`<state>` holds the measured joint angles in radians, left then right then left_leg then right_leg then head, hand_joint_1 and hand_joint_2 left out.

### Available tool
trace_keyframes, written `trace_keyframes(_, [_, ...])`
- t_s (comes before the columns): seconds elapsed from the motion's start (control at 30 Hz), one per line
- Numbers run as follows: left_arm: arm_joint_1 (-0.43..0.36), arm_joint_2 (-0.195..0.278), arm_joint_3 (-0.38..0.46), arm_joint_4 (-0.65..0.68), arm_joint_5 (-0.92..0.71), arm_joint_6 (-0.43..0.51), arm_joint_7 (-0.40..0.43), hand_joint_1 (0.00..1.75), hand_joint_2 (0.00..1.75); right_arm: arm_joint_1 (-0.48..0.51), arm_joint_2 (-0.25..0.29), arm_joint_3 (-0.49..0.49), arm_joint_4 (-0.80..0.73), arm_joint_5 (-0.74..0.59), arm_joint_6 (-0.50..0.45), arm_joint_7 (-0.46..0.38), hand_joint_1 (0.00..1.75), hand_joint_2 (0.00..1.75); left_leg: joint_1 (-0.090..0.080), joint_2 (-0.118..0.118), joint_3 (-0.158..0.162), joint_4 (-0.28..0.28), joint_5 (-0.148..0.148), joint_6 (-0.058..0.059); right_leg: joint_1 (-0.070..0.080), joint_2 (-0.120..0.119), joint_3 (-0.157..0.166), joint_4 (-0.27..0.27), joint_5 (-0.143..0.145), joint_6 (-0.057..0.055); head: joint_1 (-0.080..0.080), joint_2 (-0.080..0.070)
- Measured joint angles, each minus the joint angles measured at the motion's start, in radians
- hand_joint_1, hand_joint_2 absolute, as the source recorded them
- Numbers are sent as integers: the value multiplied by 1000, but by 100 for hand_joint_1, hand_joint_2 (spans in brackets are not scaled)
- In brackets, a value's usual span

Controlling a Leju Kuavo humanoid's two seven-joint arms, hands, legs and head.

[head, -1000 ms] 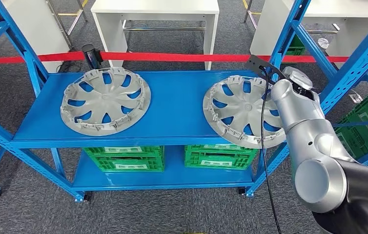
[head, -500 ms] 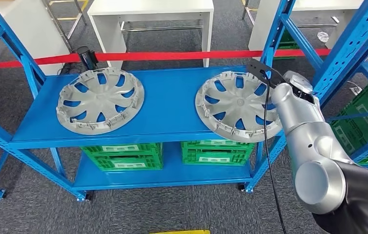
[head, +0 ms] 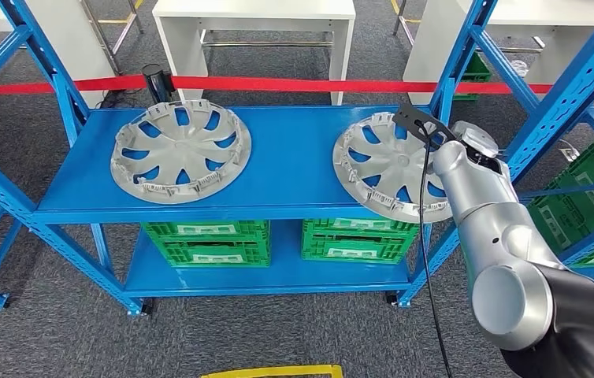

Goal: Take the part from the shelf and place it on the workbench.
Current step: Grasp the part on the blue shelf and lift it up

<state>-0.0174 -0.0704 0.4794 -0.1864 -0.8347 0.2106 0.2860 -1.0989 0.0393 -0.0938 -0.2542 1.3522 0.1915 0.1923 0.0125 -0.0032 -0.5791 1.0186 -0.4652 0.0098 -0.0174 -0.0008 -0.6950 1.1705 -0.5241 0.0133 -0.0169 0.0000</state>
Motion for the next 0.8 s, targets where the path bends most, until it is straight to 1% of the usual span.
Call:
trace_keyframes(0.03, [0,0,0,0,-1,0,0,0,0,1,0,-1,0,0,0,0,0,175,-1,0,-7,1,4,3,0,0,-25,65,-33,1,0,0])
trace_keyframes(0.07, [0,0,0,0,-2,0,1,0,0,4,-1,-2,1,0,0,0,0,175,-3,0,-14,2,9,5,1,0,-41,111,-53,1,0,0])
trace_keyframes(0.1, [0,0,0,0,-3,0,1,0,0,6,-1,-3,2,0,0,0,0,175,-5,0,-21,4,13,5,1,0,-40,124,-54,-1,0,0])
trace_keyframes(0.13, [0,0,0,0,-4,0,2,0,0,8,-1,-4,2,0,0,0,0,175,-6,-1,-27,7,16,4,3,0,-20,98,-39,-5,0,0])
trace_keyframes(0.17, [0,0,0,0,-5,0,2,0,0,8,-1,-5,2,0,1,0,0,175,-7,-1,-33,9,19,2,5,0,19,40,-14,-11,0,0])
trace_keyframes(0.2, [0,0,0,0,-6,0,3,0,0,6,-1,-5,2,0,1,0,0,175,-7,-1,-37,11,22,0,9,0,62,-30,5,-19,0,0])
trace_keyframes(0.23, [0,0,0,0,-7,0,4,0,0,4,-1,-5,2,0,1,-1,0,175,-9,-1,-40,13,24,-4,13,0,96,-90,21,-25,0,0])
trace_keyframes(0.27, [-1,0,0,0,-7,0,4,0,0,1,0,-6,2,0,1,-1,0,175,-10,0,-41,13,27,-9,17,-1,117,-127,28,-30,0,0])
trace_keyframes(0.3, [-1,0,0,0,-7,0,5,0,0,0,0,-6,2,1,1,-1,0,175,-10,0,-43,12,31,-15,21,-1,123,-143,30,-34,0,0])
trace_keyframes(0.33, [-1,0,0,0,-8,0,6,0,0,0,0,-6,2,1,1,-1,0,175,-11,0,-43,10,35,-22,22,-1,122,-144,36,-37,0,0])
trace_keyframes(0.37, [-1,0,0,0,-8,0,7,0,0,0,1,-6,2,1,1,-1,0,175,-10,0,-45,9,37,-28,20,-2,121,-147,42,-42,0,0])
trace_keyframes(0.4, [0,0,0,0,-8,0,8,0,0,0,1,-6,2,1,1,-1,0,175,-9,0,-49,13,31,-34,17,-4,120,-152,49,-47,-1,0])
trace_keyframes(0.43, [0,-1,0,0,-8,0,10,0,0,0,2,-7,2,1,1,-1,0,175,-9,0,-58,33,14,-40,13,-5,118,-157,56,-54,-2,0])
trace_keyframes(0.47, [0,-1,0,0,-8,0,11,0,0,0,3,-7,2,1,1,-1,0,175,-8,-1,-75,73,-17,-45,10,-6,114,-161,63,-59,-3,0])
trace_keyframes(0.53, [0,-1,0,0,-8,0,14,0,0,3,6,-7,2,2,2,-1,0,175,-5,-1,-119,195,-90,-54,10,-6,102,-161,72,-64,-4,0])
trace_keyframes(0.57, [0,-1,0,0,-8,0,16,0,0,6,7,-7,2,2,3,-1,0,175,-3,-1,-135,246,-114,-58,10,-6,95,-161,76,-64,-4,0])
trace_keyframes(0.6, [0,-1,0,0,-8,-1,17,0,0,9,7,-7,2,2,3,-1,0,175,-2,-1,-137,268,-120,-60,10,-6,89,-160,81,-62,-4,0])
trace_keyframes(0.63, [0,0,0,0,-8,-1,18,0,0,11,8,-7,2,3,4,-1,0,175,-1,0,-120,253,-109,-62,9,-6,84,-158,84,-60,-4,0])
trace_keyframes(0.67, [0,0,0,0,-8,-2,19,0,0,13,8,-7,2,3,4,-1,0,175,0,0,-85,201,-85,-63,8,-6,78,-155,87,-58,-4,0])
trace_keyframes(0.7, [0,0,0,0,-8,-2,19,0,0,13,9,-7,2,3,4,-1,0,175,1,1,-43,131,-64,-62,7,-7,73,-151,89,-54,-4,0])
trace_keyframes(0.73, [-1,0,0,-1,-9,-3,19,0,0,12,9,-7,2,4,4,-1,0,175,0,0,-6,70,-48,-58,8,-7,68,-146,90,-50,-4,0])
trace_keyframes(0.77, [-1,0,0,-1,-11,-4,19,0,0,11,10,-7,1,4,4,-1,0,175,0,0,17,28,-39,-52,10,-7,63,-142,92,-45,-4,0])
trace_keyframes(0.8, [-1,0,0,-2,-13,-5,19,0,0,11,11,-7,1,4,4,-1,0,175,-1,-1,26,8,-38,-46,12,-7,59,-139,93,-41,-3,0])
